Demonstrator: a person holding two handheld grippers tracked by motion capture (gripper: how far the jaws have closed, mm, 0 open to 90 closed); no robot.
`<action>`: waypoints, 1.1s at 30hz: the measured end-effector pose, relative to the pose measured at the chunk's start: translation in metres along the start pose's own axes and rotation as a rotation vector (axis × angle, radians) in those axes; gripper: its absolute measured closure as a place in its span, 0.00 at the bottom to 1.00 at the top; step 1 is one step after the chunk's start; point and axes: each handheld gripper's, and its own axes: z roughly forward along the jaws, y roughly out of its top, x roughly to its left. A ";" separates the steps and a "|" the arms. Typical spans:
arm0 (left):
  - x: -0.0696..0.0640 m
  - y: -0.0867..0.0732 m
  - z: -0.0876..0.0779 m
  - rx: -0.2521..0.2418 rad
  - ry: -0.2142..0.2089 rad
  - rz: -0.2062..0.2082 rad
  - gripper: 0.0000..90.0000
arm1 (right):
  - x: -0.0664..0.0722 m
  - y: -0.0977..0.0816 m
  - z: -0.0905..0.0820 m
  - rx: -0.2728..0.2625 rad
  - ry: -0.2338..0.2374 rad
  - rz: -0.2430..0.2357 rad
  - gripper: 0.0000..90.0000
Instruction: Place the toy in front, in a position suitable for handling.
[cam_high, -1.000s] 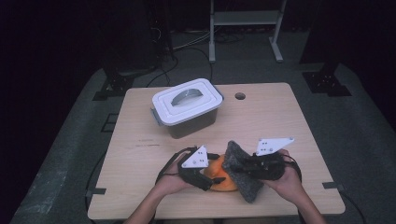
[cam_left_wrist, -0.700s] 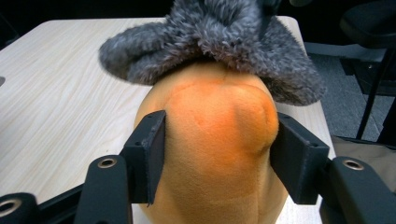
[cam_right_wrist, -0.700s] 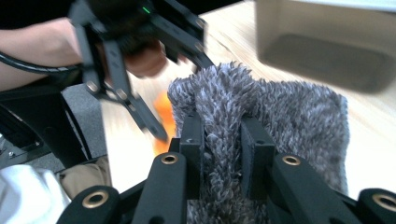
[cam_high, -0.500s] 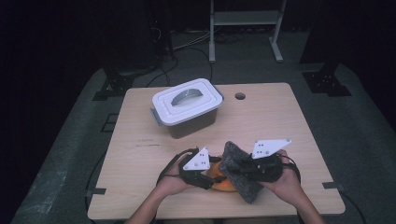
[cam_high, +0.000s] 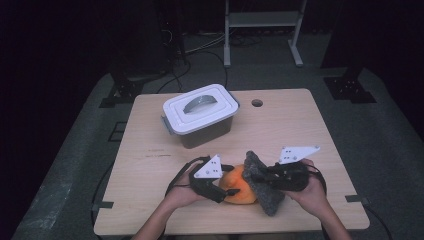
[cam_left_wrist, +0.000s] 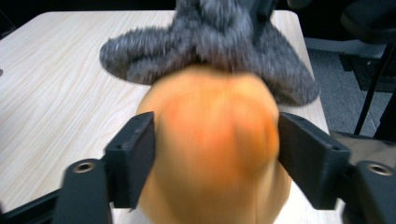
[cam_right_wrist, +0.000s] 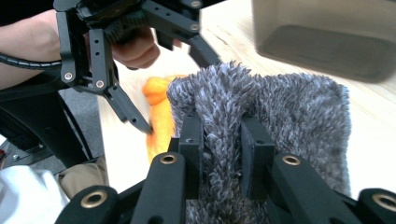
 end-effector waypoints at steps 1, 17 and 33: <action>-0.001 0.001 0.000 0.000 -0.002 0.006 0.31 | 0.003 0.001 0.002 0.005 0.007 -0.010 0.81; 0.013 -0.014 -0.011 0.030 -0.024 -0.029 0.39 | -0.015 -0.013 0.003 0.011 0.027 0.064 0.81; 0.017 -0.017 -0.008 0.058 0.001 -0.070 0.40 | -0.015 -0.016 0.007 0.023 0.021 0.057 0.80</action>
